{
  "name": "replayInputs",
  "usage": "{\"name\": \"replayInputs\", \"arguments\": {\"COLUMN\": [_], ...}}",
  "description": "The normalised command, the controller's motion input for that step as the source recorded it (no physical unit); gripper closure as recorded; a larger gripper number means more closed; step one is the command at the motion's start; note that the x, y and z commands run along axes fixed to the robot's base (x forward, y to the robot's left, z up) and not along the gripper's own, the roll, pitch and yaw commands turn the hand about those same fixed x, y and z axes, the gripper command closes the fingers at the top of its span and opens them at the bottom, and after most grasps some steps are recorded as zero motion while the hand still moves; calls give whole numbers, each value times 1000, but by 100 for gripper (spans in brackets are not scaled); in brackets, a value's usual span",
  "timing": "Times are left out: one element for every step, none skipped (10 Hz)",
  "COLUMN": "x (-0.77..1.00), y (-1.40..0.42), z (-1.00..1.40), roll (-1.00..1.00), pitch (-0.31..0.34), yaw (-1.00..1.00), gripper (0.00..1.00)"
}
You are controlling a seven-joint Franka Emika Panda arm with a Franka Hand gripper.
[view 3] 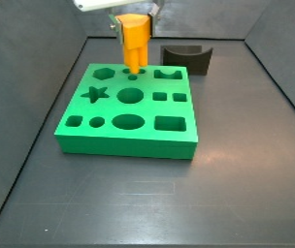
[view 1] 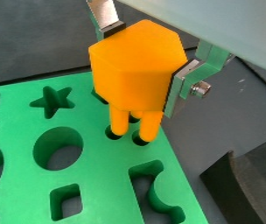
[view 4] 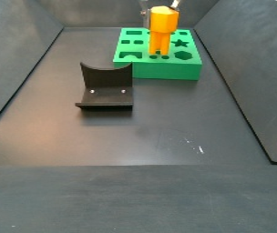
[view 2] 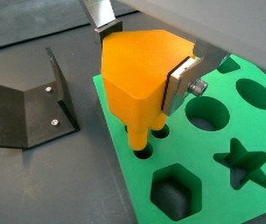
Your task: Insert the 3 prong object.
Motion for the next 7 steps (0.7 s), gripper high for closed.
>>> {"name": "replayInputs", "arguments": {"x": [-23, -3, -3, 0, 0, 0, 0], "y": [-51, -6, 0, 0, 0, 0, 0], "z": [-120, -186, -194, -237, -289, -320, -309], "roll": [-77, -100, -117, -69, -14, -13, -7], "pitch": [-17, 0, 0, 0, 0, 0, 0], "yaw": [97, 191, 177, 140, 214, 269, 240], "gripper": [100, 100, 100, 100, 100, 100, 100]}}
